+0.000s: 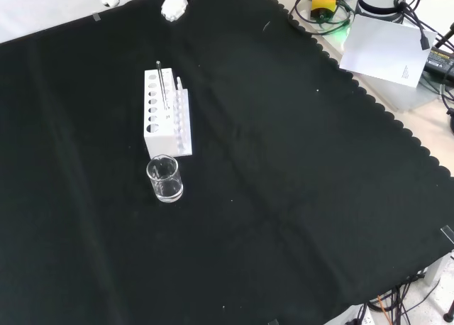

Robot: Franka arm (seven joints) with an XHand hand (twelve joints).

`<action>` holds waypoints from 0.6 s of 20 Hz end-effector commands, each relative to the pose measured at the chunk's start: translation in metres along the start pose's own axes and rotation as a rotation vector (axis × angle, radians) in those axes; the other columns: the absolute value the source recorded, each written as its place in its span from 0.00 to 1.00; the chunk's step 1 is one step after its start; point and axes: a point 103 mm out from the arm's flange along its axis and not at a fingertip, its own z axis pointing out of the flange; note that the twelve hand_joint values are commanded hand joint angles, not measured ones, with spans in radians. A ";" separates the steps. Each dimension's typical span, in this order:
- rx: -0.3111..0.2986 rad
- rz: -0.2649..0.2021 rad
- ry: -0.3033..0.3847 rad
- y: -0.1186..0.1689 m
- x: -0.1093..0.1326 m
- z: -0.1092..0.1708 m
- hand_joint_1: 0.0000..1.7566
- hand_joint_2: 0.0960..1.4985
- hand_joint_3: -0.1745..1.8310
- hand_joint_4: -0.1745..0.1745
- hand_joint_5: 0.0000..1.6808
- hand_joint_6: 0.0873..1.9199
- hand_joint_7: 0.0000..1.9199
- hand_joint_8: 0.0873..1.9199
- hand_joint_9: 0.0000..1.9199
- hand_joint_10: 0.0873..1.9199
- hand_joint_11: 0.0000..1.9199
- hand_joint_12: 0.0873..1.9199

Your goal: Take the glass rod from the white test tube rack.

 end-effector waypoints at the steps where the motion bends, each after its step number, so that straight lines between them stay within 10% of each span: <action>1: 0.030 0.005 0.009 0.005 -0.006 0.032 0.28 0.62 0.30 0.22 0.06 0.00 0.04 0.40 0.14 0.42 0.00 0.74; 12: 0.089 0.005 -0.010 0.005 -0.001 0.063 0.29 0.62 0.31 0.21 0.07 0.00 0.09 0.42 0.22 0.42 0.01 0.74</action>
